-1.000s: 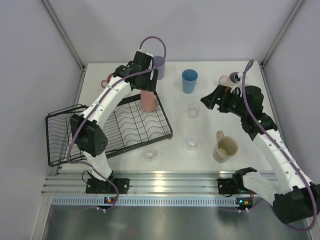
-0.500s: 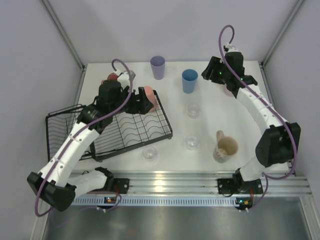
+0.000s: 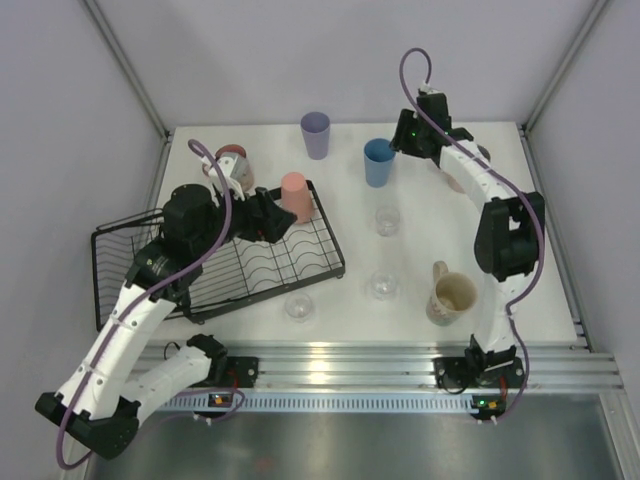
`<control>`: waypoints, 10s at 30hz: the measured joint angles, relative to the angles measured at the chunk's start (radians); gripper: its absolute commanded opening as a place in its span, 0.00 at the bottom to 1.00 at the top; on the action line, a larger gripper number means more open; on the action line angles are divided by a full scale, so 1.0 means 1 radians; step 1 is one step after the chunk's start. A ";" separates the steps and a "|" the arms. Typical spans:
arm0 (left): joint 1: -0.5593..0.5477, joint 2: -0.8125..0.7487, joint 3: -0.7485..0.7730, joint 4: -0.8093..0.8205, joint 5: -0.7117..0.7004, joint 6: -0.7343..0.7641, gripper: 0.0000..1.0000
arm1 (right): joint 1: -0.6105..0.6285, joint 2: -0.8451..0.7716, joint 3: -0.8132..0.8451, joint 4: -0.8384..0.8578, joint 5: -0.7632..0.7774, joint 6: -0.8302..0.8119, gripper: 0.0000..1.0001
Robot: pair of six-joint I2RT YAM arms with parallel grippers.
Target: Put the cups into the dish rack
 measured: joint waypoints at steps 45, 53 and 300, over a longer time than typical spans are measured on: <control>0.000 0.123 0.075 0.103 0.227 -0.176 0.87 | 0.033 -0.985 -0.924 0.586 -0.269 -0.006 0.00; 0.000 0.213 0.037 0.357 0.378 -0.415 0.90 | 0.035 -1.202 -1.154 0.886 -0.298 -0.025 0.00; 0.520 1.183 0.647 -0.018 -0.307 -0.013 0.51 | 0.467 -1.219 -1.107 0.440 0.220 -0.154 0.99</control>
